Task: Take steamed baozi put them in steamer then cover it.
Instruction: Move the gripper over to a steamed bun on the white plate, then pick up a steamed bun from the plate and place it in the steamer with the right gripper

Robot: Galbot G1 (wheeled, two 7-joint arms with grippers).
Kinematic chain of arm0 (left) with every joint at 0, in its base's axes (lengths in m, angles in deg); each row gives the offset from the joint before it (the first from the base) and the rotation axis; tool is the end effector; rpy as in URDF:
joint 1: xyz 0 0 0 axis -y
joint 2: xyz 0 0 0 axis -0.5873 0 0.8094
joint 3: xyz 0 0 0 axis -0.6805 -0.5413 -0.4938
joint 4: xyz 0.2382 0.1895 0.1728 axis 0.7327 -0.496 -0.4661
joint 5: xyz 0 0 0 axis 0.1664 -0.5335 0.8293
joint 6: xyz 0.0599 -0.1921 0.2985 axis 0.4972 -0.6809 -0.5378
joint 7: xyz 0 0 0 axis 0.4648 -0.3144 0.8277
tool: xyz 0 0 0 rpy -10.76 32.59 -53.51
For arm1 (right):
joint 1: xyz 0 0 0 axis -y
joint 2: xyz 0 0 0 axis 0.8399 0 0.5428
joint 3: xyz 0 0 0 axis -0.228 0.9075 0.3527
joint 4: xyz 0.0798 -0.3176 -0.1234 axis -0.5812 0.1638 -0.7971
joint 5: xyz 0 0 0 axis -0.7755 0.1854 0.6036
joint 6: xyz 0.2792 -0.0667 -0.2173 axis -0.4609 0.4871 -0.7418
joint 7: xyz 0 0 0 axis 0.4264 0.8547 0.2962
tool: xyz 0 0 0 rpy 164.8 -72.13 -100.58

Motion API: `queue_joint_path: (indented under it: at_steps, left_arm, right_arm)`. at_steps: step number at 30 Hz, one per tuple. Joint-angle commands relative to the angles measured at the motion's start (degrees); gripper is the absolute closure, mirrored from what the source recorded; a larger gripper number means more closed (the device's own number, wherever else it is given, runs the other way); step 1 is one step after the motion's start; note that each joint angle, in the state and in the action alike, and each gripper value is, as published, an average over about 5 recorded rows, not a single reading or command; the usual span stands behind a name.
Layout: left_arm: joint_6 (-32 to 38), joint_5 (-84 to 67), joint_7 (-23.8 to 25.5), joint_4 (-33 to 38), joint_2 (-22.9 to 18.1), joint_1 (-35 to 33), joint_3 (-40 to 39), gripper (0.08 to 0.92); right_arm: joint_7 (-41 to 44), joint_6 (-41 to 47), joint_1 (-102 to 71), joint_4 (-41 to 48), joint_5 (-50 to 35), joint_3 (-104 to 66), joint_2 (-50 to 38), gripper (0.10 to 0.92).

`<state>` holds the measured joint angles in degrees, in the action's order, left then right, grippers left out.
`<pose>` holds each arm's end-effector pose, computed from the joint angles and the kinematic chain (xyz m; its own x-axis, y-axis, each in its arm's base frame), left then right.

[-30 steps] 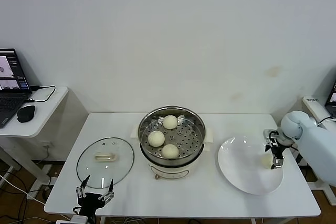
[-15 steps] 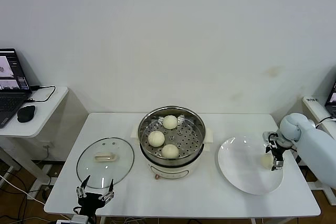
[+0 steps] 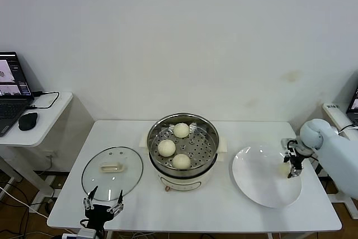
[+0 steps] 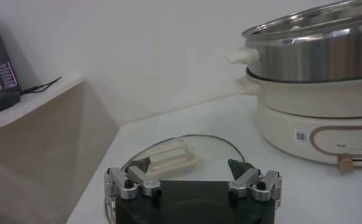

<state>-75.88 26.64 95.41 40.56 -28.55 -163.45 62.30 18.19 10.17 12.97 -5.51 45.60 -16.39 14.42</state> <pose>0.1406 0.0606 -0.3378 -0.9488 -0.0363 0.3137 0.0514 0.9624 0.2667 0.5125 -0.2486 -0.2178 -0.1022 0.0599 0.9930 -0.9896 0.0957 -0.1076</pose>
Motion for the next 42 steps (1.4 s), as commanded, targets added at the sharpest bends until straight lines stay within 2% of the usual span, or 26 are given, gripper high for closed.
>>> queue_joint_path:
  at_steps: [1,7,20,30,42]
  left_arm:
    - [0.0,0.0,-0.1,0.3,-0.1,0.2,-0.1,0.177]
    - [0.3,0.0,-0.2,0.6,0.2,0.3,0.1,0.177]
    - [0.5,-0.2,-0.6,1.3,0.7,1.1,0.5,0.177]
    - [0.5,-1.1,-0.7,2.6,0.9,1.4,1.0,0.177]
    - [0.5,-1.8,-0.6,2.8,0.9,1.5,0.9,0.177]
  right_arm:
    - [0.7,3.1,9.0,-5.1,-9.7,7.3,-3.0,0.389]
    - [2.1,6.0,21.9,-8.4,-17.7,15.6,-2.3,0.389]
    - [3.8,14.6,44.0,-9.0,-37.0,31.9,9.9,0.389]
    - [3.5,17.6,47.6,-7.1,-40.4,37.4,19.1,0.389]
    - [3.1,18.4,41.9,-6.1,-37.5,38.5,25.6,0.389]
